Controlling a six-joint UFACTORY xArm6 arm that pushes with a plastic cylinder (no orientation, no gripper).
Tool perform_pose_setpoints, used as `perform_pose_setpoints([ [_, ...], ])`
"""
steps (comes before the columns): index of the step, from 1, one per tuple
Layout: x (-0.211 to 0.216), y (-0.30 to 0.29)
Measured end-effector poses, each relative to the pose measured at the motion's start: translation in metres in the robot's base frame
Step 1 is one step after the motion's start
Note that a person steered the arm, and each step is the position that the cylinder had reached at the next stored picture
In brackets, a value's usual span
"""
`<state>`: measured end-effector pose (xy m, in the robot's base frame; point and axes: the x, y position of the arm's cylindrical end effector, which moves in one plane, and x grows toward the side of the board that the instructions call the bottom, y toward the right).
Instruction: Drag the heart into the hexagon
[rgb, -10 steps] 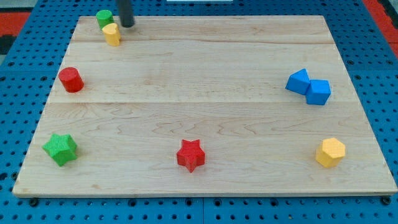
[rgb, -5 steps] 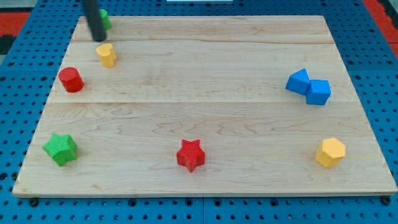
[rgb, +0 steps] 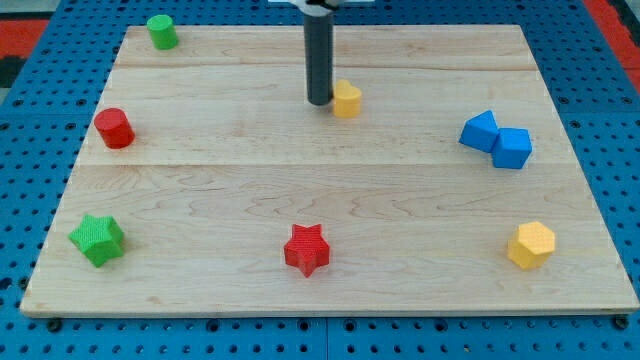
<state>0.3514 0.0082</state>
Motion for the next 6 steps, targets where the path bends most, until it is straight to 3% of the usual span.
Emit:
perform_pose_setpoints([
  [1,0.003,0.033],
  [2,-0.036,0.038],
  [3,-0.014,0.085],
  [4,0.051,0.139],
  [5,0.066,0.169],
  [6,0.107,0.174],
])
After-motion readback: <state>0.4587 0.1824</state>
